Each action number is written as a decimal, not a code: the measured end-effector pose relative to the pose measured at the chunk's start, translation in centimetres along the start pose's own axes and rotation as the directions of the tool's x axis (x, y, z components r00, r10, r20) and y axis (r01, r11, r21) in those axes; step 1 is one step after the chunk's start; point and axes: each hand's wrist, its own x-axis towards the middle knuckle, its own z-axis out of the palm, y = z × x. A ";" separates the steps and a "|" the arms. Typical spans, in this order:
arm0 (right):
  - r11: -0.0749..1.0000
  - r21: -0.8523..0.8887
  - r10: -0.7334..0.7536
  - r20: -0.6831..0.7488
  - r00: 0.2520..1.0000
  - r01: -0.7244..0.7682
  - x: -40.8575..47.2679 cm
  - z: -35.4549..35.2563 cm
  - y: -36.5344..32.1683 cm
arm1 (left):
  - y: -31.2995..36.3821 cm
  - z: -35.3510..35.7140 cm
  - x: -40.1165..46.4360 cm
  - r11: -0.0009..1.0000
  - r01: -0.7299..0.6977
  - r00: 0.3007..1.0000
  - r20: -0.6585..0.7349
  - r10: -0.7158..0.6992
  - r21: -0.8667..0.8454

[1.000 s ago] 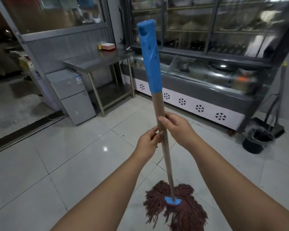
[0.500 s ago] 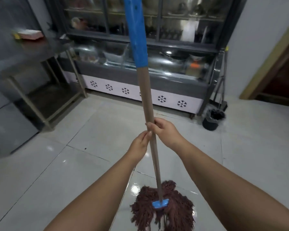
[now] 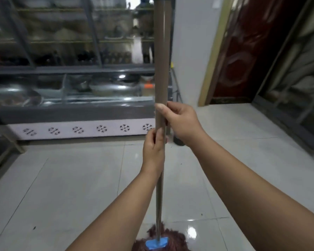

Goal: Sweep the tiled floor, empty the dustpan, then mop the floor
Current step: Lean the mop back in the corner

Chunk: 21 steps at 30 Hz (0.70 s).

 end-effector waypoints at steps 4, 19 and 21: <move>0.997 0.020 -0.066 -0.090 0.994 0.068 2.9 -8.5 -2.9 | 3.8 7.7 2.7 0.998 -0.062 0.993 0.100 0.061 0.006; 0.940 0.218 -0.216 -0.211 0.953 0.261 13.9 -38.2 -7.1 | 13.8 38.2 11.8 0.964 -0.184 0.954 0.200 0.222 -0.192; 0.939 0.238 -0.198 -0.224 0.954 0.250 15.9 -41.1 -6.4 | 13.6 41.6 13.8 0.960 -0.174 0.946 0.232 0.225 -0.221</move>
